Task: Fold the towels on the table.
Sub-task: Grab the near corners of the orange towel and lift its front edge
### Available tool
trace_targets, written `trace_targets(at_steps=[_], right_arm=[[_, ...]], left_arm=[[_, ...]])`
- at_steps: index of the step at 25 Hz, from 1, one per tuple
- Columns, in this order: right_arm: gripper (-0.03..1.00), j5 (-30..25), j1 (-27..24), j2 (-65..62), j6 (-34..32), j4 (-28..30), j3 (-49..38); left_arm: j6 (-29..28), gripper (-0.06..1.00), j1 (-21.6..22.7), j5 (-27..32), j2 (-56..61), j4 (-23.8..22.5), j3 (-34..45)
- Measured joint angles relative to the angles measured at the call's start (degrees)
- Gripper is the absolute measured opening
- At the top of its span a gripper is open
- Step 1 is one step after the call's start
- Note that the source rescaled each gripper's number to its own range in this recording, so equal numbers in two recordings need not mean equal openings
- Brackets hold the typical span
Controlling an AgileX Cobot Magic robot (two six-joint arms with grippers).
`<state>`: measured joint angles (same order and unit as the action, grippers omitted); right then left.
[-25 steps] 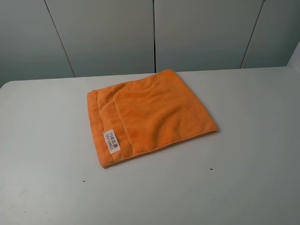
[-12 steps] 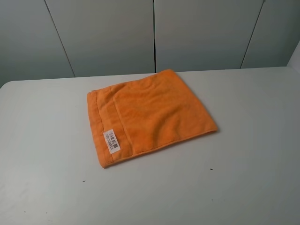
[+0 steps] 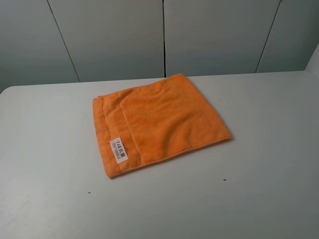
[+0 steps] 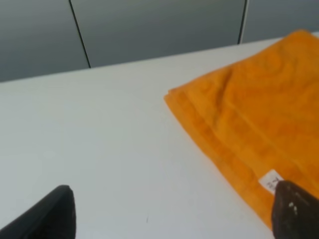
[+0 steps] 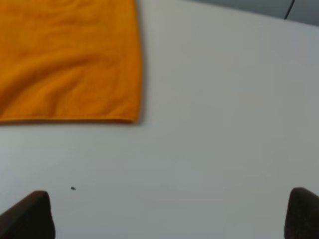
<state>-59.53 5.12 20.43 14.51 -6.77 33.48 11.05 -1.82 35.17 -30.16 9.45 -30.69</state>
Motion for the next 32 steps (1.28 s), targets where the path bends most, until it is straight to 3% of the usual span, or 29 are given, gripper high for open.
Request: trace_targets(at_steps=[7,11,14,18,22,25,28,32], right_arm=[[1.00,0.7,3.9,29.5,14.8,-7.2,6.2],[1.00,3.8,9.3,47.3,21.0,-4.7,11.7],[1.00,5.3,12.2,58.1,26.8,-0.4,16.8],[1.00,7.1,13.5,67.4,35.1,5.2,20.7],[1.00,12.3,13.6,72.5,43.8,6.1,21.2],[1.00,16.7,13.6,75.6,47.7,6.1,21.3],[1.00,19.3,13.6,78.4,50.8,6.8,21.5],[1.00,21.2,13.6,81.6,54.8,7.6,21.6]], left_arm=[[5.8,1.00,-0.5,-0.7,-24.9,0.4,-7.5],[11.2,1.00,-5.3,2.1,-39.1,-0.5,-15.1],[18.4,1.00,-10.3,6.5,-48.3,-3.1,-21.4],[27.2,1.00,-17.3,10.5,-57.6,-10.2,-27.1],[29.3,1.00,-22.1,11.0,-64.0,-20.8,-29.4],[29.4,1.00,-23.8,11.1,-67.1,-25.0,-29.5],[29.5,1.00,-24.1,10.6,-69.9,-23.9,-29.5],[30.6,1.00,-24.2,10.2,-72.1,-18.7,-29.5]])
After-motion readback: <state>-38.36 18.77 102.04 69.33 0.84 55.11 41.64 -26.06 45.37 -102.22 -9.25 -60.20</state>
